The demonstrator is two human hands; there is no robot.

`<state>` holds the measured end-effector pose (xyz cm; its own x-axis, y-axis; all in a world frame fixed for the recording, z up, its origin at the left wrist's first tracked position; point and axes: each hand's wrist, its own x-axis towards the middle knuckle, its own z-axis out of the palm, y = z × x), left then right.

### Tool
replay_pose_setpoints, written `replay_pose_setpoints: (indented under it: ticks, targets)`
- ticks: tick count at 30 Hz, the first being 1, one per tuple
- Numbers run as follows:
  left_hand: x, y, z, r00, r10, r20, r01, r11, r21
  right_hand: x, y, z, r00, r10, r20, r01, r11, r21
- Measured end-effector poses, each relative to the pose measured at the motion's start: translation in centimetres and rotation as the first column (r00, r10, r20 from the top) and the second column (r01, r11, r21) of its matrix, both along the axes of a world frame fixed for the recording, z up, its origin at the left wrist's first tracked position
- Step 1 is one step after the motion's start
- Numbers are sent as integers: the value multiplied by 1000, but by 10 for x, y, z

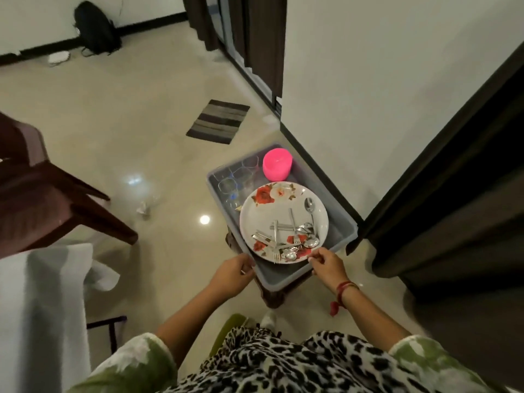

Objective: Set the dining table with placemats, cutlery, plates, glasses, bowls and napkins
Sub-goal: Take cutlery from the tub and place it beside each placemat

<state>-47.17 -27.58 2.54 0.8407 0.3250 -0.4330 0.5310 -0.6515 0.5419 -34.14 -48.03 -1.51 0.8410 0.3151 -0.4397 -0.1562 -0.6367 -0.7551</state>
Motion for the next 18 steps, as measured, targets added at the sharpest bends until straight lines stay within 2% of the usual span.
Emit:
replay_pose_setpoints:
  ticks: [8,11,15,18]
  targets:
    - [99,61,-18,957,-283,-57,286,957,55,34,78,-57,997,-44,-62,35,989,-145]
    - [138,94,-34,881,-467,-77,472,880,53,42,122,-84,996,-77,-43,63,963,-261]
    - [177,121,-51,776,-624,-88,629,777,37,51,159,-109,1000,-25,-5,19,854,-520]
    - [195,133,-64,713,-696,-81,698,716,-7,56,174,-120,998,-47,43,63,829,-555]
